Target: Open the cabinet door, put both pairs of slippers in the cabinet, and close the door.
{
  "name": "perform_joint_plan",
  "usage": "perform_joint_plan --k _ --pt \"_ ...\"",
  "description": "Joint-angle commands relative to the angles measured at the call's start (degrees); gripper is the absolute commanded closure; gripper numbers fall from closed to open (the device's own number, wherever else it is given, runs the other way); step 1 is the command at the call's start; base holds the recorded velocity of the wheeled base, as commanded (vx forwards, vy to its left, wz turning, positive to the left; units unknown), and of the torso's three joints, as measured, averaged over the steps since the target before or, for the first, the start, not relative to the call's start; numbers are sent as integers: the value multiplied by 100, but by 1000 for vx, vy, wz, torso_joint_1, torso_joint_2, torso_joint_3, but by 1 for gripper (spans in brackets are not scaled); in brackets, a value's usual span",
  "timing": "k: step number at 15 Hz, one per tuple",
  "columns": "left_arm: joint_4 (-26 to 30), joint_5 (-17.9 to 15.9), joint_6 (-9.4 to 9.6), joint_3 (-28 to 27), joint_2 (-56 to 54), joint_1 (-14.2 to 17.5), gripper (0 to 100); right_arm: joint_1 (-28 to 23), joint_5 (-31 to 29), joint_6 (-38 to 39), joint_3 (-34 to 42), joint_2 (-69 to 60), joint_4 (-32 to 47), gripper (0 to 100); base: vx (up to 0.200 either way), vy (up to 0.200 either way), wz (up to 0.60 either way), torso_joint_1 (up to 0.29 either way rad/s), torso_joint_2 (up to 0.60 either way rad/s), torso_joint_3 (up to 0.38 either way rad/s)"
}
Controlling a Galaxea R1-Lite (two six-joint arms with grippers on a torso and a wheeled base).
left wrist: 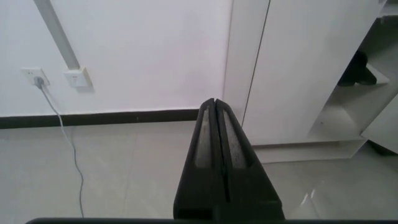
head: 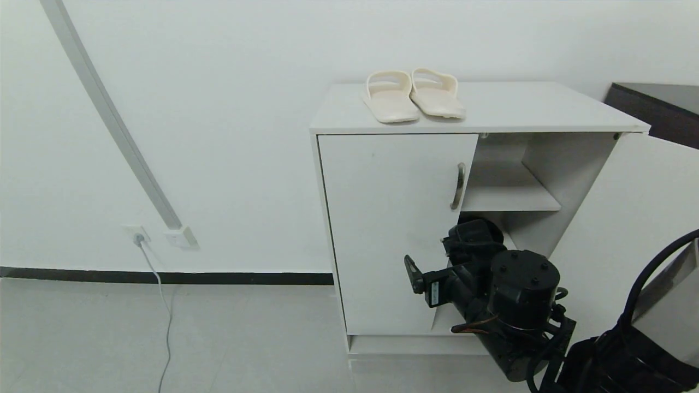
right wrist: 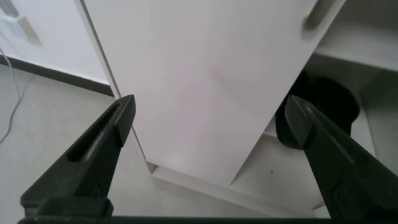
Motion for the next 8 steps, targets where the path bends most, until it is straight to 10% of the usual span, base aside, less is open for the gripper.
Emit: perform_joint_plan --k 1,8 --pt "2 1 0 0 9 1 100 2 1 0 6 20 -3 0 0 0 0 154 -466 -330" --pt "2 -8 0 0 9 1 100 2 1 -9 6 20 -3 0 0 0 0 180 -493 -314"
